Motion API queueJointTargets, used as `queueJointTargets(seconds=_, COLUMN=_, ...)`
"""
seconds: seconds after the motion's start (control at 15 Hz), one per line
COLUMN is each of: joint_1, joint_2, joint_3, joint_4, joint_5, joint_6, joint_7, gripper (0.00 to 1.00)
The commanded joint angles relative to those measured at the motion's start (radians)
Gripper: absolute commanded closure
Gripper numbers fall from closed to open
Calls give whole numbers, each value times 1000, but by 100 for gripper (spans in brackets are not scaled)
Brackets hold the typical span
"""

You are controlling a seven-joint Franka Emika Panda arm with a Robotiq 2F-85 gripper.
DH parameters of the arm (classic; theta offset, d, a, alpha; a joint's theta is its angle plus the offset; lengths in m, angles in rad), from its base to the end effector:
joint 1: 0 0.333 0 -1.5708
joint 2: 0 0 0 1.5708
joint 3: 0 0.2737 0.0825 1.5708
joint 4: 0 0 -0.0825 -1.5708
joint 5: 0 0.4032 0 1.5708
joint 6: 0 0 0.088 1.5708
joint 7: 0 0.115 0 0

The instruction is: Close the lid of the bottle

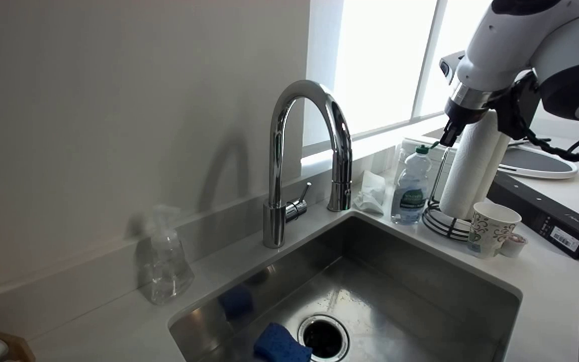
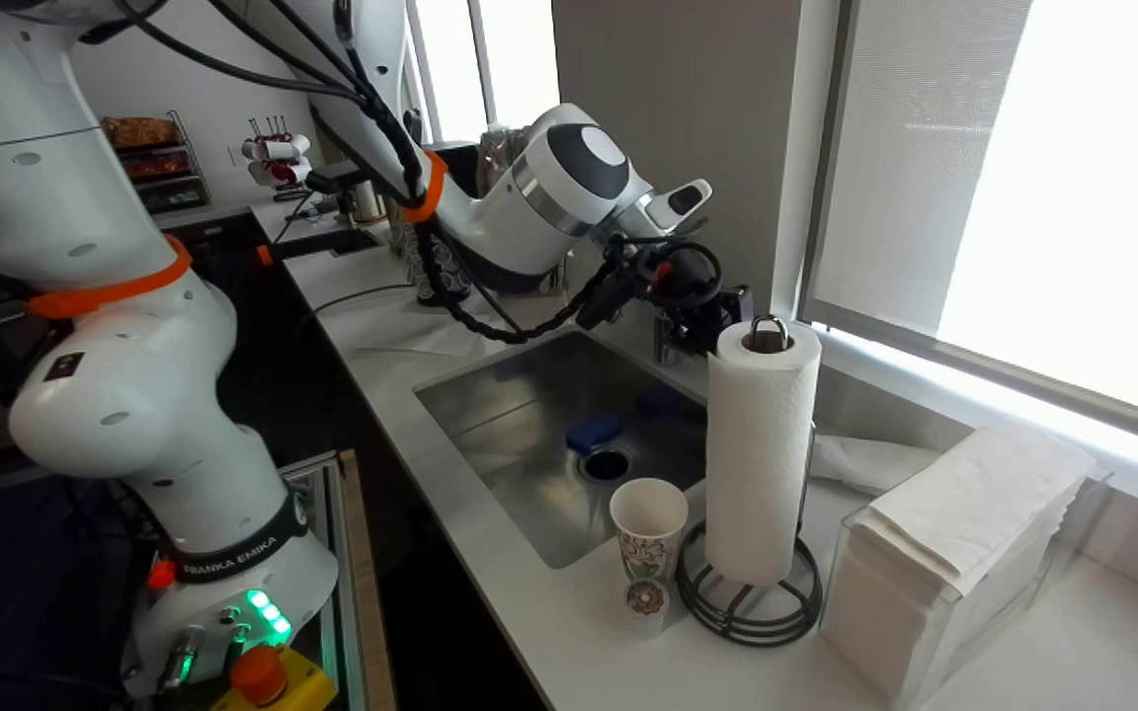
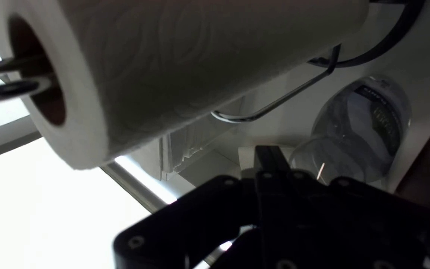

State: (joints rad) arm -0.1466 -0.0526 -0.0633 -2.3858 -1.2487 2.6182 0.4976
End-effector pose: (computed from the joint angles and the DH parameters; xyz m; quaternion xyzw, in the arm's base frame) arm 0.5167 -0.0917 0.2970 0.9131 0.1527 0.1663 0.3394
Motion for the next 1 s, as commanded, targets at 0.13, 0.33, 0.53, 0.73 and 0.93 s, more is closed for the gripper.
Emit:
queueJointTargets(seconds=0.13, joint_1=-9, joint_2=22, joint_3=-9, joint_4=7, joint_5=-19, joint_6=89, joint_7=26, gripper=100)
queueJointTargets(seconds=0.33, joint_1=-13, joint_2=24, joint_3=-12, joint_4=17, joint_5=-54, joint_6=129, joint_7=56, gripper=100)
queueJointTargets(seconds=0.53, joint_1=-13, joint_2=20, joint_3=-13, joint_4=24, joint_5=-92, joint_6=149, joint_7=81, gripper=100)
queueJointTargets(seconds=0.73, joint_1=-13, joint_2=18, joint_3=-12, joint_4=32, joint_5=-128, joint_6=159, joint_7=108, gripper=100)
queueJointTargets(seconds=0.93, joint_1=-13, joint_2=19, joint_3=-13, joint_4=37, joint_5=-152, joint_6=169, joint_7=127, gripper=100)
